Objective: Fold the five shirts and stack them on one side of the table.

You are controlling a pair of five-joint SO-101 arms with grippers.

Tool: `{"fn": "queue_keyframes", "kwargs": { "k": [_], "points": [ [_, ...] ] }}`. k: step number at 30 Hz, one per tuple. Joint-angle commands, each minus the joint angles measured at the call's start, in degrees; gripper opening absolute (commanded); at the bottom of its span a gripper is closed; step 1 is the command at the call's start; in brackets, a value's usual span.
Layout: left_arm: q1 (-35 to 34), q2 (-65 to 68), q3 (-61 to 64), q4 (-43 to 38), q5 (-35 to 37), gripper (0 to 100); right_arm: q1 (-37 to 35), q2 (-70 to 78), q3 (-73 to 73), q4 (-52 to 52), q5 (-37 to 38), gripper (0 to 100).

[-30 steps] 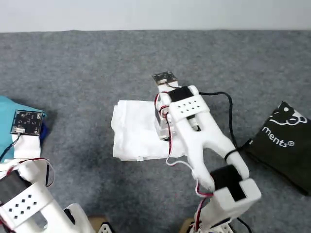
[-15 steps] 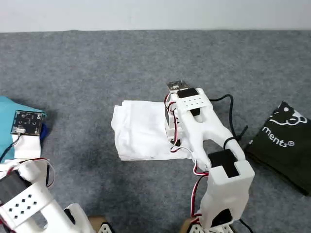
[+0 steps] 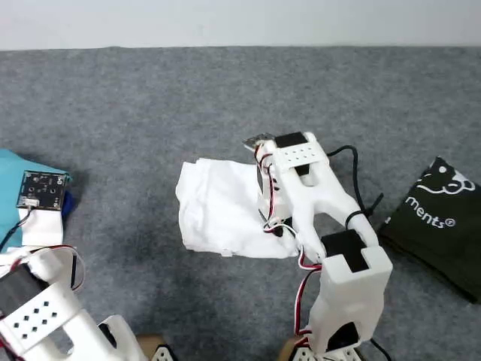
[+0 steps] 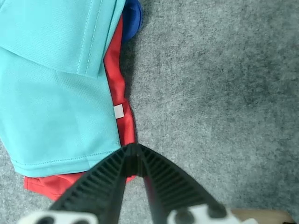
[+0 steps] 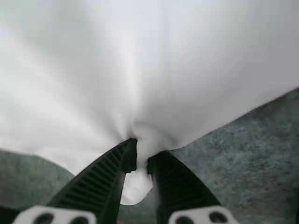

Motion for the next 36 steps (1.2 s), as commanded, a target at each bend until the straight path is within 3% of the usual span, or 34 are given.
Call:
{"fn": "queue_keyframes", "kwargs": {
  "k": [1,8,13,17,20,26,30,36],
  "points": [
    [0.0,-0.6,-0.1,-0.8,-0.2,1,0.0,-0.6,-6.9,6.2,4.6,1.0],
    [0.0,-0.6,-0.1,-0.8,-0.2,1,9.7,0.2,-15.9,7.1,26.1,0.9],
    [0.0,-0.6,-0.1,-0.8,-0.2,1,16.0,4.6,-20.7,-2.3,42.6,0.9],
    [0.2,-0.6,-0.1,-0.8,-0.2,1,16.6,11.0,-27.2,-12.1,49.1,0.9],
    [0.2,-0.6,-0.1,-0.8,-0.2,1,14.8,16.0,-32.4,-12.4,49.1,0.9],
    [0.3,-0.5,-0.1,-0.9,-0.2,1,12.7,19.4,-42.4,-0.7,48.3,1.2],
    [0.3,-0.5,1.4,-1.2,-0.2,1,14.4,19.6,-47.6,0.3,39.9,3.3],
    [0.3,-0.5,2.6,-1.9,-0.2,1,17.0,18.7,-57.2,7.3,24.1,16.6]
  ]
}}
